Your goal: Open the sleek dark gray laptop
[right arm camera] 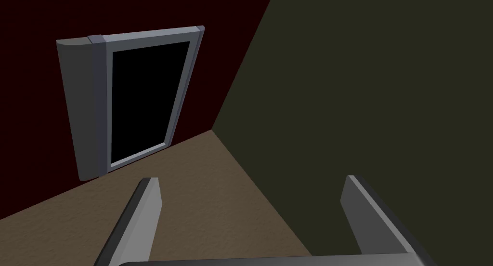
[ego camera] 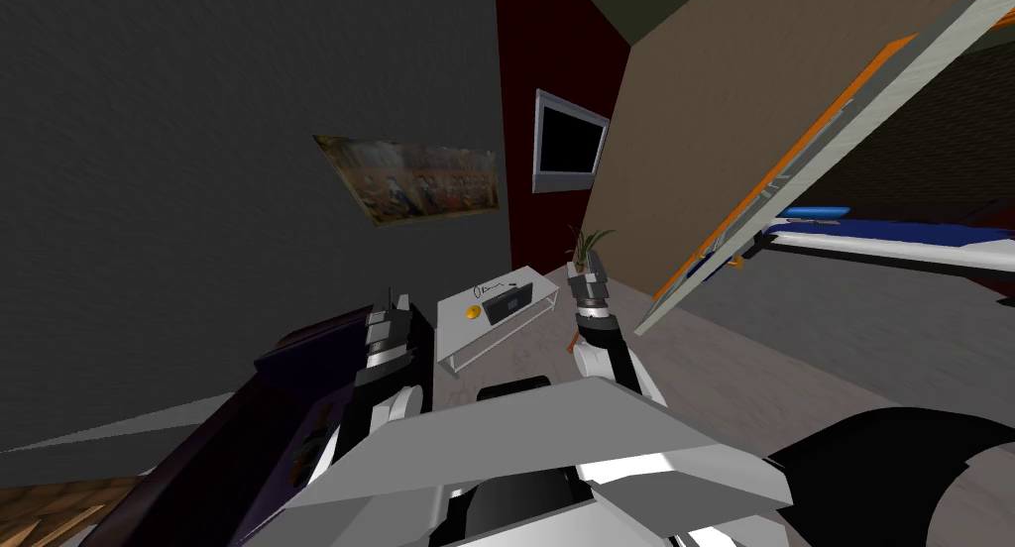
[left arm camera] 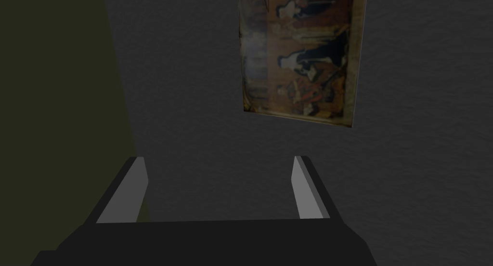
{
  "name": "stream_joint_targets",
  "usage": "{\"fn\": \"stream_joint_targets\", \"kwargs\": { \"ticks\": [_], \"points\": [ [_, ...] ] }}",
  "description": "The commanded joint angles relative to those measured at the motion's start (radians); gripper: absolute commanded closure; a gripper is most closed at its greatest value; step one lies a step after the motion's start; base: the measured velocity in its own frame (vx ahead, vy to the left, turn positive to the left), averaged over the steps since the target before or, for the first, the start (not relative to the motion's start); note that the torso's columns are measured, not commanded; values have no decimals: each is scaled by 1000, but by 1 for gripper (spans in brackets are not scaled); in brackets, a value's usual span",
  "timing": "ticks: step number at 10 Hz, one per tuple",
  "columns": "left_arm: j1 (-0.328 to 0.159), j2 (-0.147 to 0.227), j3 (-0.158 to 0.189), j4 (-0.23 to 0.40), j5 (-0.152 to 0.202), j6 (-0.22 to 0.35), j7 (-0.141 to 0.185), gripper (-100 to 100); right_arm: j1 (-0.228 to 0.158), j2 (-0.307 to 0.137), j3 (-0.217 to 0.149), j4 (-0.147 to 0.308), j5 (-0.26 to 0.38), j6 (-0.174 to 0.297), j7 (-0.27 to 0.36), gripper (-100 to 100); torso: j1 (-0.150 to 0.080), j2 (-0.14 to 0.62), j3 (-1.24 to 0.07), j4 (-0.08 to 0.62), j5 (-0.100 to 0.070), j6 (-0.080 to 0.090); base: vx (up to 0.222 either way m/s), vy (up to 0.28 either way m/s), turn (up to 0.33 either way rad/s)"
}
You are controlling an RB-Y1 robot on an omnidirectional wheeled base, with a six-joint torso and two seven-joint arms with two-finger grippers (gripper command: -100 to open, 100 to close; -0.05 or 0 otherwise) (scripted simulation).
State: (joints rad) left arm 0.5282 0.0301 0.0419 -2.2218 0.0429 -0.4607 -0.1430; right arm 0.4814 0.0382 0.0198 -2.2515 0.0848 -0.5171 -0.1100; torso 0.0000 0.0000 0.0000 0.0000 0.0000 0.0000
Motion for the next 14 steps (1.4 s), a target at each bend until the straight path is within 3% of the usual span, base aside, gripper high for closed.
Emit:
{"fn": "stream_joint_targets", "kwargs": {
  "ticks": [1,9,10,12,14],
  "points": [
    [0,0,0,0,0,0,0,0,0,0,0,0,0,0,0,0,0,40,-82,41,0,0,0,0,0],
    [0,0,0,0,0,0,0,0,0,0,0,0,0,0,0,0,0,618,-1234,617,0,0,0,0,0],
    [-3,28,0,13,-3,-3,-3,-100,0,0,0,0,0,0,0,0,0,691,-1382,691,0,0,18,-7,-1],
    [-12,77,2,61,-13,-14,-13,-100,0,0,0,0,0,0,0,0,-1,733,-1471,734,0,0,42,-28,-2],
    [-22,95,4,107,-22,-24,-23,-100,0,0,0,0,0,0,0,0,-1,736,-1477,737,0,0,69,-42,-2]
  ]
}}
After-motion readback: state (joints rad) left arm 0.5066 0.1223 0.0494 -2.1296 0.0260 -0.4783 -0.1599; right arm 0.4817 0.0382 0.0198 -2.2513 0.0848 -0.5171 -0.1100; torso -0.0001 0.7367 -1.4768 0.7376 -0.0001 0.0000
